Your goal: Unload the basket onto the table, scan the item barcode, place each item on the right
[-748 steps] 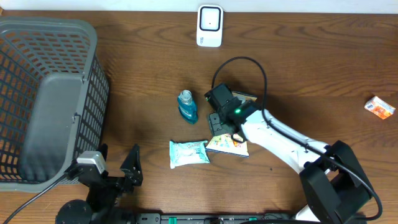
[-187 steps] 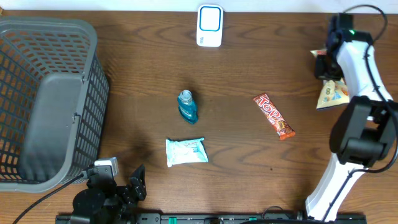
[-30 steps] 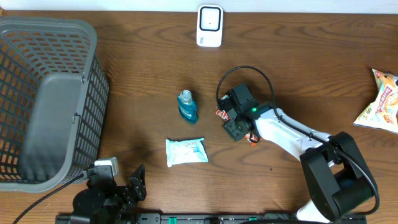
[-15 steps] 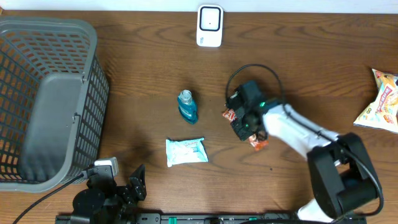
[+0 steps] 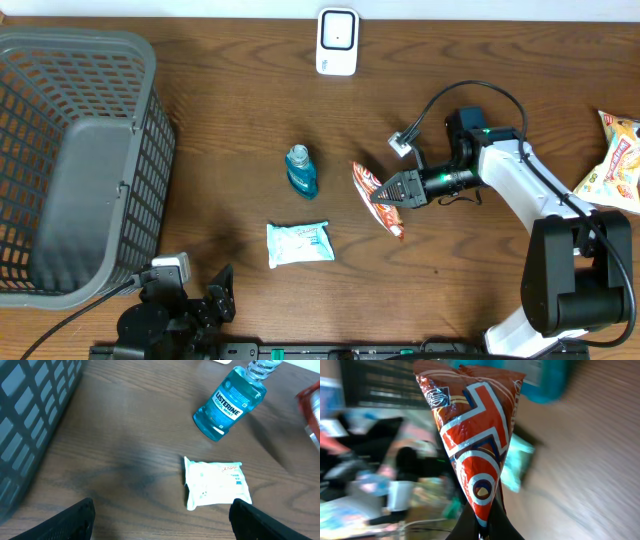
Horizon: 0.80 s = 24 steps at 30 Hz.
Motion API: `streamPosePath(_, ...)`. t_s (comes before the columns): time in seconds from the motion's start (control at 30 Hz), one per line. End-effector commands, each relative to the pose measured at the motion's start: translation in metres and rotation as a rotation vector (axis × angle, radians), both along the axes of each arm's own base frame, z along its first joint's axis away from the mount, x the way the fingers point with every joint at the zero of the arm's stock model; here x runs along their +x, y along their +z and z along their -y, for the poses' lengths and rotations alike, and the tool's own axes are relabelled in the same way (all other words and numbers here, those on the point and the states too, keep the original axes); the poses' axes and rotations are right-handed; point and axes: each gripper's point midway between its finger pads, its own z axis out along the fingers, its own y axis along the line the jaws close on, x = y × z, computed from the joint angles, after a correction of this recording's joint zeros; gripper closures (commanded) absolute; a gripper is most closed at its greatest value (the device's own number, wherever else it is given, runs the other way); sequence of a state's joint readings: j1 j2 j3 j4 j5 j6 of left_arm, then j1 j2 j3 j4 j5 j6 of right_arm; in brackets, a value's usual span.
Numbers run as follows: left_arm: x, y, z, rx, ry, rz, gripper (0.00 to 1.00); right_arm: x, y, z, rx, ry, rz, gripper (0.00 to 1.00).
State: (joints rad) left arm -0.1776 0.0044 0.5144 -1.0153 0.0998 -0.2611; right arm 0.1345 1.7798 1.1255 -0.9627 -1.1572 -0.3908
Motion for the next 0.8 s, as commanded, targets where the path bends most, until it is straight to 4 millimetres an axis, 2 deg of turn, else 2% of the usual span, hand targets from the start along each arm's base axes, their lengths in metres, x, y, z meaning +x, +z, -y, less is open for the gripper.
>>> streamPosePath(0.0,0.0,0.0,0.0,0.005,-0.005,0.001,0.14,0.0,0.051,-0.014,0.308,0.002,0.007,0.99)
streamPosePath(0.07,0.0,0.0,0.0,0.005,-0.005,0.001,0.14,0.0,0.068,-0.016,0.4,-0.016,-0.059,0.98)
streamPosePath(0.17,0.0,0.0,0.0,0.005,-0.005,0.001,0.14,-0.001,0.068,-0.016,0.371,-0.056,-0.245,0.99)
streamPosePath(0.23,0.0,0.0,0.0,0.005,-0.005,0.001,0.14,-0.001,0.068,-0.016,0.365,-0.065,-0.287,0.99)
streamPosePath(0.77,0.0,0.0,0.0,0.005,-0.005,0.001,0.14,-0.001,0.068,-0.016,0.369,-0.058,-0.256,0.99)
